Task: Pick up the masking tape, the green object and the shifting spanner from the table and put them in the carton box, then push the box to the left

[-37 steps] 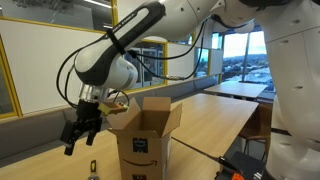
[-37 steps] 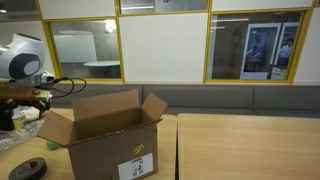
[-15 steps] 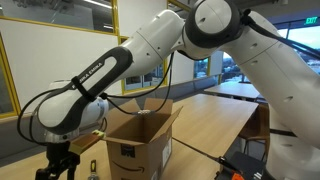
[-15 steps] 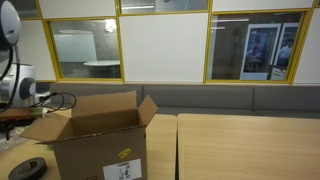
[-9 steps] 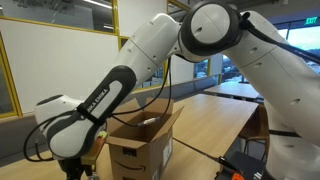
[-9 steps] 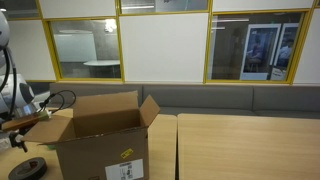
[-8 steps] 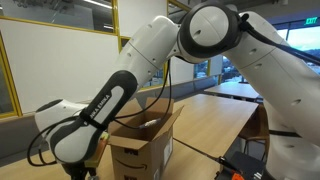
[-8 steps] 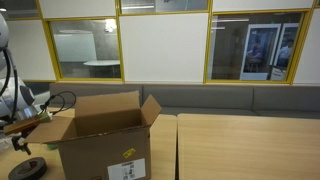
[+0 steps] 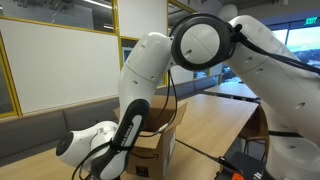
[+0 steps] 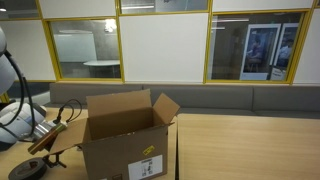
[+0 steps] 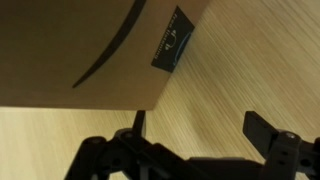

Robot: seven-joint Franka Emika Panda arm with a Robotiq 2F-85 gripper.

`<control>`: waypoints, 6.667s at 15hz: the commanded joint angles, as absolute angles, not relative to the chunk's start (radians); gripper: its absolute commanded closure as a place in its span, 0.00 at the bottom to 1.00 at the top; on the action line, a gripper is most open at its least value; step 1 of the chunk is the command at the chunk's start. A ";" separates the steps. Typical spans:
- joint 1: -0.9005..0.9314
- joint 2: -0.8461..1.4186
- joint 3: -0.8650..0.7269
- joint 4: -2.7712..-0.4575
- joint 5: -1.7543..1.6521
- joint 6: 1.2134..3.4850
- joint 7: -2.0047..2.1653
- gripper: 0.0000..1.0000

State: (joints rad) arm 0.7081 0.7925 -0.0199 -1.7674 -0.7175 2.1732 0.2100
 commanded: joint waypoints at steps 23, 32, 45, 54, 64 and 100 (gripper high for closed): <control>0.465 0.531 0.330 -1.665 -0.239 2.270 0.058 0.00; 0.459 0.738 0.364 -1.682 0.035 2.380 -0.047 0.00; 0.506 0.884 0.258 -1.669 -0.050 2.508 -0.001 0.00; 0.508 0.917 0.231 -1.667 -0.077 2.526 0.020 0.00; 0.567 0.930 0.166 -1.664 -0.111 2.539 0.140 0.00; 0.445 0.227 0.065 -1.878 -0.271 2.305 0.299 0.86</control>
